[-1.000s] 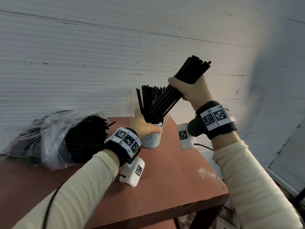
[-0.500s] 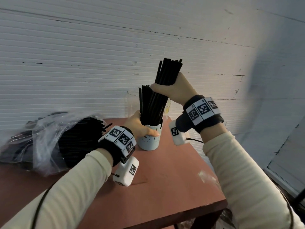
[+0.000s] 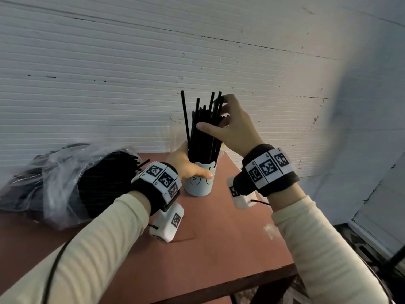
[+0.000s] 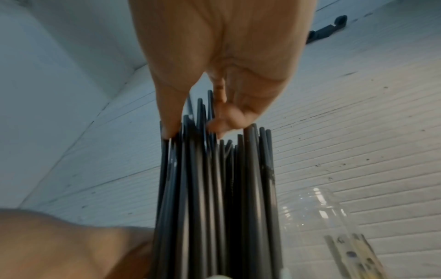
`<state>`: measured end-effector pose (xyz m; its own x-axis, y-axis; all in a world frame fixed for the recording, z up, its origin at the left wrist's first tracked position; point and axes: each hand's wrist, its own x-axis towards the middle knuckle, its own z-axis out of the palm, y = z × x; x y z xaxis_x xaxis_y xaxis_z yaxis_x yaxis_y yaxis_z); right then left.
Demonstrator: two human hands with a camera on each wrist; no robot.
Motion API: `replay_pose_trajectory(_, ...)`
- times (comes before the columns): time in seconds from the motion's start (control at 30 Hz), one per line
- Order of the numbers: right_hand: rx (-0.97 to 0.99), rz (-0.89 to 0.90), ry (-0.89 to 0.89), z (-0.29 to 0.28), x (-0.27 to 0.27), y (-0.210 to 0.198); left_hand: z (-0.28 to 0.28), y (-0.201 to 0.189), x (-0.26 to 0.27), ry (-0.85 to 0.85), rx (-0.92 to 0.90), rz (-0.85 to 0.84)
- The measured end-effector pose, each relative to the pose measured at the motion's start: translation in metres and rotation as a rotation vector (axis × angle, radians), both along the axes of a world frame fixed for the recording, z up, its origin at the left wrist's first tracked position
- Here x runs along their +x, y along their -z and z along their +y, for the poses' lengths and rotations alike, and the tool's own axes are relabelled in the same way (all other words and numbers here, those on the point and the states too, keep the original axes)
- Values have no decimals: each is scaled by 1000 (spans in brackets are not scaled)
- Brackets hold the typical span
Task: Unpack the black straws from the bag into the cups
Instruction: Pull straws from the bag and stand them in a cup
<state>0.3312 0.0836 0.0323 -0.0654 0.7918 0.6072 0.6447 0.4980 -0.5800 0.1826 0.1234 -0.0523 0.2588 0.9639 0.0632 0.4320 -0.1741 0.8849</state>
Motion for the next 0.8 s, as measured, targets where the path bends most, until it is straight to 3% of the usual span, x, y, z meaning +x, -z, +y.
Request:
replay_pose_trajectory(0.13, 247, -168, 124, 8, 2, 4, -2, -3, 1, 21, -9, -7)
replay_pose_trajectory(0.23, 311, -205, 38, 15, 3, 4, -3, -4, 0, 30, -11, 7)
replay_pose_trajectory(0.37, 226, -423, -2, 17, 4, 8, -4, -4, 1, 25, -3, 30)
replay_pose_trajectory(0.6, 260, -316, -59, 10, -2, -2, -6, -6, -1, 3, -4, 47)
replay_pose_trajectory(0.7, 210, -464, -80, 8, -11, -6, -9, -9, -1, 0, 1, 69)
replay_pose_trajectory(0.8, 135, -577, 19, 7, -11, -5, -11, -10, -1, -5, 8, 86)
